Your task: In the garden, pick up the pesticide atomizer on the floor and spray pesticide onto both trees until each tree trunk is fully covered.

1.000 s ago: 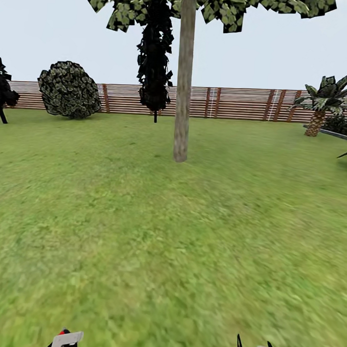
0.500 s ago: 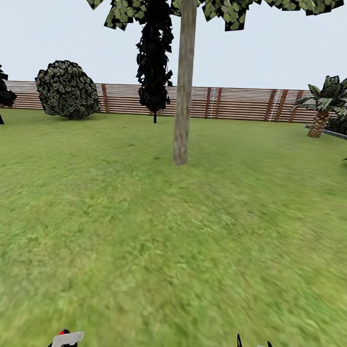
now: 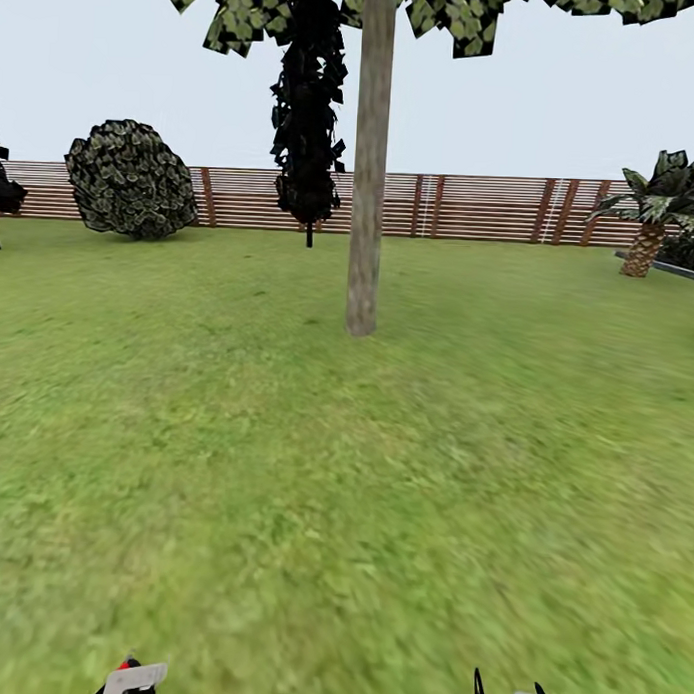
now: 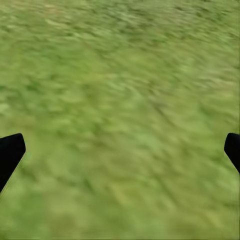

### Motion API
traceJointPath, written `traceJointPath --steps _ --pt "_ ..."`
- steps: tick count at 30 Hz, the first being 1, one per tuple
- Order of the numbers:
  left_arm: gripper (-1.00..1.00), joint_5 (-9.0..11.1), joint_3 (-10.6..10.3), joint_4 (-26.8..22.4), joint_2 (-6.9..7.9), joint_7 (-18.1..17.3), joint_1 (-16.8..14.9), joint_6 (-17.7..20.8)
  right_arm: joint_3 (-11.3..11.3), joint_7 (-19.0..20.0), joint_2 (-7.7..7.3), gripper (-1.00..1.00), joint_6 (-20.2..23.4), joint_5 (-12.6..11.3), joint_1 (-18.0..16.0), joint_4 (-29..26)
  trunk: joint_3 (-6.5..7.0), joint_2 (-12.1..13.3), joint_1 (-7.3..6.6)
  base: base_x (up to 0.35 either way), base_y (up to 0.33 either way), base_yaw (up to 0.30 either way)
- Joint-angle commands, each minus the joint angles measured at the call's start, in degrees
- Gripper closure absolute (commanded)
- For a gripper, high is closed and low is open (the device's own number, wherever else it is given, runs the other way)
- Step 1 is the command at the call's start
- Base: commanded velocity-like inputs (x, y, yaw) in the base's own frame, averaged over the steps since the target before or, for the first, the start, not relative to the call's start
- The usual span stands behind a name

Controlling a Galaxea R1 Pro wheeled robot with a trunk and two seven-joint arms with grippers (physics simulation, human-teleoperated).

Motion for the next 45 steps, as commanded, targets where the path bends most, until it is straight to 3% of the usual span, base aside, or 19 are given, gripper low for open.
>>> traceJointPath --steps 1,45 --pt "1.0 0.5 -0.1 0.04 0.0 -0.08 -0.03 -0.17 -0.28 0.12 0.0 -1.0 -0.19 0.04 -0.03 0.04 -0.05 -0.02 0.02 0.341 0.0 0.0" --pt "1.0 0.5 -0.1 0.04 -0.01 -0.08 -0.03 -0.17 -0.28 0.12 0.0 -1.0 -0.19 0.04 -0.03 0.04 -0.05 -0.02 0.02 0.341 0.0 0.0"
